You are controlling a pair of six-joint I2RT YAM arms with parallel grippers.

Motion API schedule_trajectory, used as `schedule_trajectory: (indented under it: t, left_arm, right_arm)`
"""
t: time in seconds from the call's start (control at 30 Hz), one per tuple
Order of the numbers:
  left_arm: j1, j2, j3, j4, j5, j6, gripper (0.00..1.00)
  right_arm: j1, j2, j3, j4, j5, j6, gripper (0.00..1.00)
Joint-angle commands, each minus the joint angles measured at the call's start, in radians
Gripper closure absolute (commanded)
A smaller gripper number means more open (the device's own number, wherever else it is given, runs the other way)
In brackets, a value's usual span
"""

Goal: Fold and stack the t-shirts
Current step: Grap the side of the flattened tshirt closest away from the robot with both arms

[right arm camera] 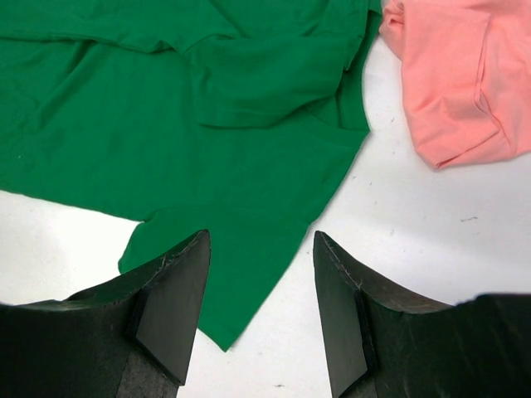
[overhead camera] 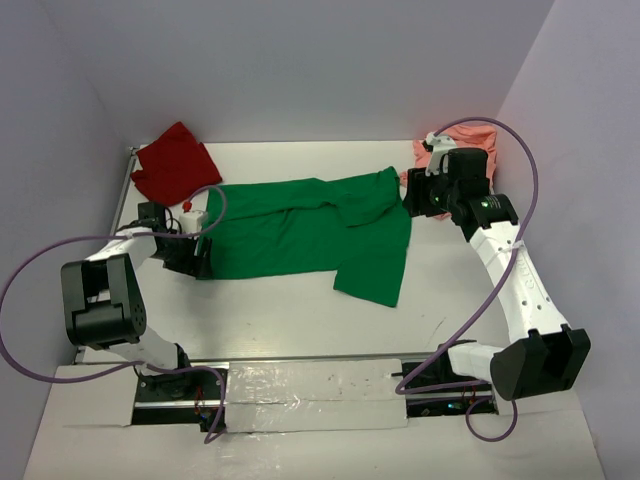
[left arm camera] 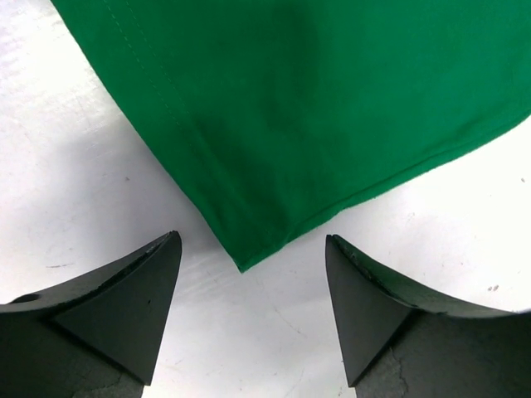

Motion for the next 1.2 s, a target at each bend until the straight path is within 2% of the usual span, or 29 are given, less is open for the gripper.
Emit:
schedule_trajectory:
  t: [0.0,0.53,0.67,0.97,1.17]
  left_arm:
    - [0.004,0.006,0.011,-0.084,0.013,0.016,0.21]
    - [0.004,0.100,0.031,-0.151,-0.018,0.031,0.29]
    - [0.004,0.150,0.049,-0.172,-0.013,0.031,0.34]
    - [-0.003,0.163,0.039,-0.178,-0.125,0.031,0.32]
    - [-0.061,0.149,-0.006,-0.131,-0.197,0.008,0.33]
  right_arm:
    - [-0.011,-0.043,0.024,0.002,0.010,-0.020,0.40]
    - [-0.036,-0.063,0.028,-0.006,0.017,-0.037,0.40]
    - [-0.042,-0.063,0.039,-0.012,0.017,-0.038,0.40]
    - [-0.054,-0.063,0.048,-0.015,0.013,-0.045,0.40]
    - [-0.059,-0.066,0.021,0.000,-0.003,-0.043,0.40]
